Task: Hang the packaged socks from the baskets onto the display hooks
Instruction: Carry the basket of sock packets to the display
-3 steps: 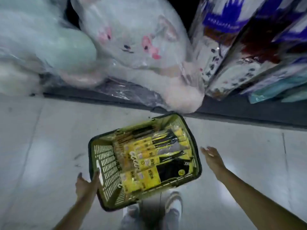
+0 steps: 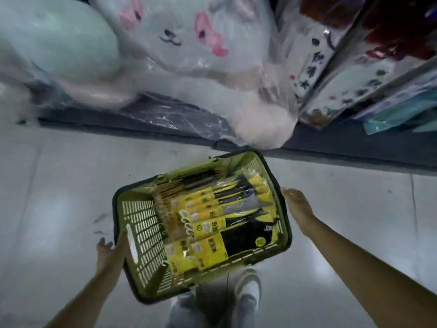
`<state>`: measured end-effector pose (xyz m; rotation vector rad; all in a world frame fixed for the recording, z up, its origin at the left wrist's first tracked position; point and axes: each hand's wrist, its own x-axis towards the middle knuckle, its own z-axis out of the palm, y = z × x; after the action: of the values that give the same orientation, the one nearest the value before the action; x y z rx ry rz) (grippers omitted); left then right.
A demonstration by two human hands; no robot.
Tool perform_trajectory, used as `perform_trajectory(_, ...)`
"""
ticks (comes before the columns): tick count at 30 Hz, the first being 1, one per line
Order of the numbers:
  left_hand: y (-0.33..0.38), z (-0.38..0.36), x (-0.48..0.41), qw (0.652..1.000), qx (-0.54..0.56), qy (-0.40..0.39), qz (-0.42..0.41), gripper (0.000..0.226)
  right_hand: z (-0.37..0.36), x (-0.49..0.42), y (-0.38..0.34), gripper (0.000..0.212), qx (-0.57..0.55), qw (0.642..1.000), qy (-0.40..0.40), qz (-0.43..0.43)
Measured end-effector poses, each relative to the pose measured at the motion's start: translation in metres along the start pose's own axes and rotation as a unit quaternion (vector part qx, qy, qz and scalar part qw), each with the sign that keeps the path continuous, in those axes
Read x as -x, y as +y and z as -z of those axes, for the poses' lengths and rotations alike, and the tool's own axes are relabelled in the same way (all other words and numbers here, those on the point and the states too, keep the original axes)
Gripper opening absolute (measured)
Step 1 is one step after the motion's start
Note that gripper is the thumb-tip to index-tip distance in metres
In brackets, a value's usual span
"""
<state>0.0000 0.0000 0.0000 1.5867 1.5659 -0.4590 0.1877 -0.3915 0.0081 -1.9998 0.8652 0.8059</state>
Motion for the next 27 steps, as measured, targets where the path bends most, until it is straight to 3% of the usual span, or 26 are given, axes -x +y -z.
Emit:
perform_trajectory(3,0.002,-0.01,-0.019,0.997,0.049,-0.06,0.02,0.049,-0.019,-0.021,0.002,0.056,-0.044,0.998,-0.04,-0.032)
perform_trajectory(6,-0.005,-0.01,-0.023,0.997,0.039,-0.064,-0.001,0.036,-0.025,-0.033,0.014,0.071,-0.066,0.995,-0.038,-0.063)
perform_trajectory(11,0.004,0.003,0.017,0.998,0.0,-0.062,-0.009,0.044,0.015,0.02,0.051,0.074,-0.116,0.985,-0.06,-0.113)
perform_trajectory(16,0.047,0.024,0.118,0.987,-0.118,-0.082,-0.075,0.066,0.1,0.146,0.117,0.056,-0.251,0.953,-0.003,-0.169)
perform_trajectory(21,0.114,0.032,0.276,0.942,-0.224,-0.158,-0.194,0.066,0.201,0.322,0.177,0.058,-0.37,0.891,0.099,-0.245)
perform_trajectory(27,0.18,-0.011,0.471,0.848,-0.339,-0.28,-0.296,0.067,0.295,0.501,0.225,0.045,-0.487,0.798,0.241,-0.26)
